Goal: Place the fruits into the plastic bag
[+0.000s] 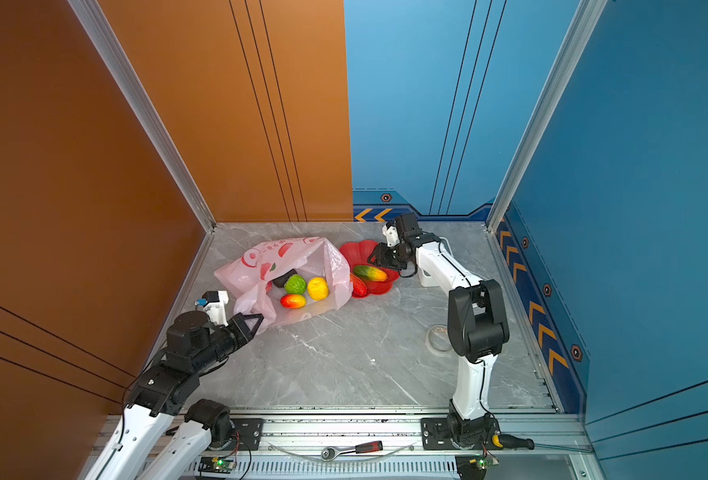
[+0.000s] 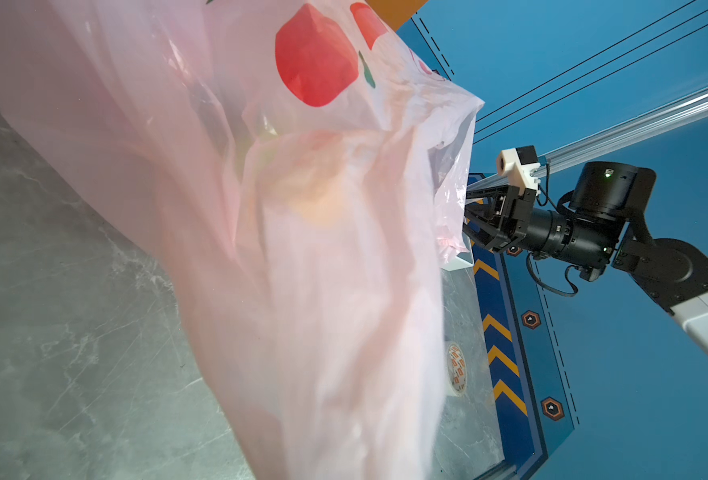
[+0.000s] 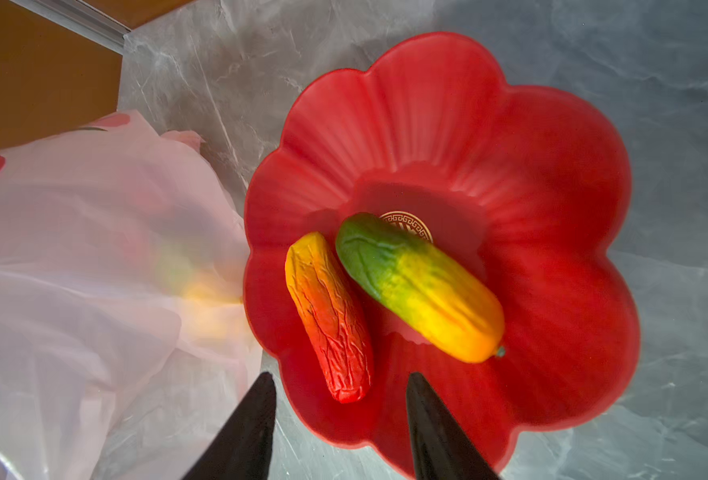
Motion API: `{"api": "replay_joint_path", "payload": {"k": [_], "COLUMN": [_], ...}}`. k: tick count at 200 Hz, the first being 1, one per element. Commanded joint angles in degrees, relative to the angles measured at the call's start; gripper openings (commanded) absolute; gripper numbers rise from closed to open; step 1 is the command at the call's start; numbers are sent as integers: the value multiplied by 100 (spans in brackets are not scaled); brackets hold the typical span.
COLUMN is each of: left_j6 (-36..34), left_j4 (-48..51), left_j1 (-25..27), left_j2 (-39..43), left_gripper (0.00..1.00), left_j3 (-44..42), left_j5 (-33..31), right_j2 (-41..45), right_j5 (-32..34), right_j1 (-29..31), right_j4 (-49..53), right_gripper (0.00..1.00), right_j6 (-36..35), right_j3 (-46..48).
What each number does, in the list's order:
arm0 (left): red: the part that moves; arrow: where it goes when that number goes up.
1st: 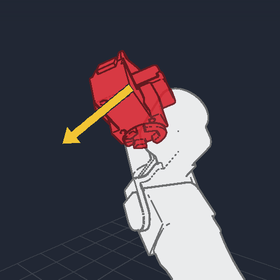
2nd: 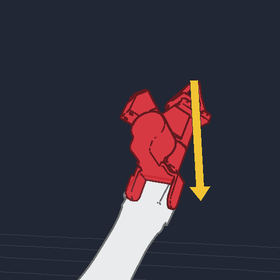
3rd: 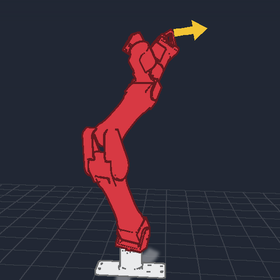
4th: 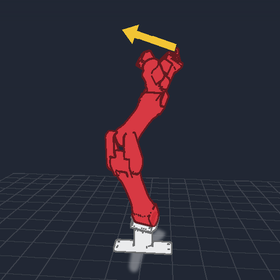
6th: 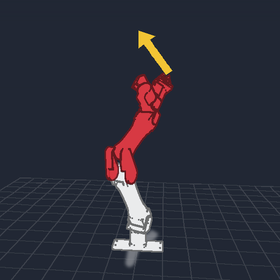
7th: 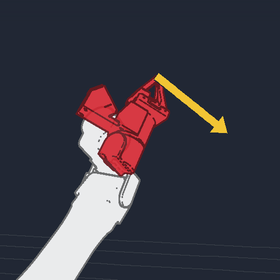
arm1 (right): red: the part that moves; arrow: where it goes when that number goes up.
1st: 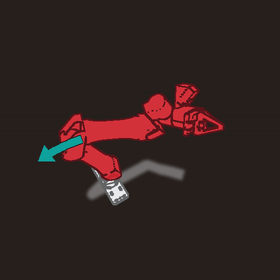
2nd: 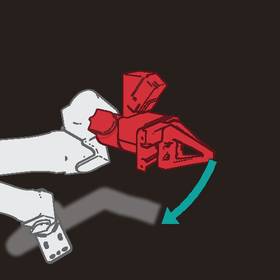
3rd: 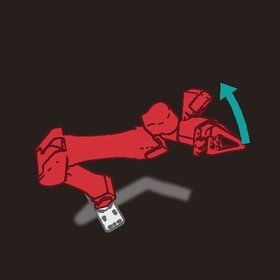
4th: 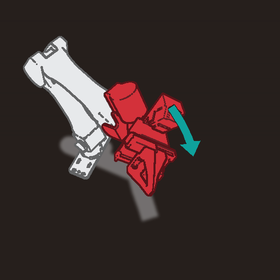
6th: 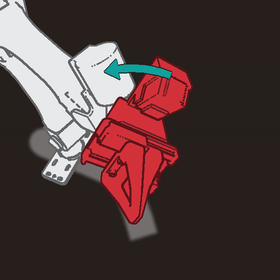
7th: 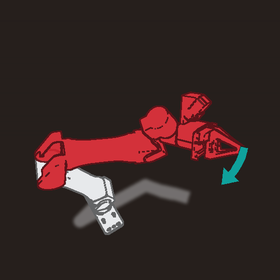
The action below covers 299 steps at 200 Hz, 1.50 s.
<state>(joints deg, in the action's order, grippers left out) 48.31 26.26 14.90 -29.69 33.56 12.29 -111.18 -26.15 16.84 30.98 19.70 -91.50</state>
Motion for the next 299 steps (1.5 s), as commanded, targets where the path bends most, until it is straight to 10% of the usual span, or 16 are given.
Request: {"api": "replay_joint_path", "payload": {"k": [1, 141, 197, 299], "left_j6": [55, -85, -85, -121], "left_j4": [-209, -104, -91, 98], "left_j1": [-57, -84, -92, -136], "left_j2": [-62, -218, -212, -209], "left_gripper": [0, 0, 0, 0], "left_j3": [96, 162, 134, 196], "left_j5": [124, 87, 89, 28], "right_j2": [-414, -2048, -2401, -3314], "right_j5": [583, 4009, 3914, 3051], "right_j1": [287, 1286, 1139, 784], "right_j4": [422, 1505, 1719, 2262], "right_gripper": [51, 72, 100, 100], "right_j6": [-397, -2307, -2548, -2353], "right_j3": [-465, -2529, -3142, -4147]}}
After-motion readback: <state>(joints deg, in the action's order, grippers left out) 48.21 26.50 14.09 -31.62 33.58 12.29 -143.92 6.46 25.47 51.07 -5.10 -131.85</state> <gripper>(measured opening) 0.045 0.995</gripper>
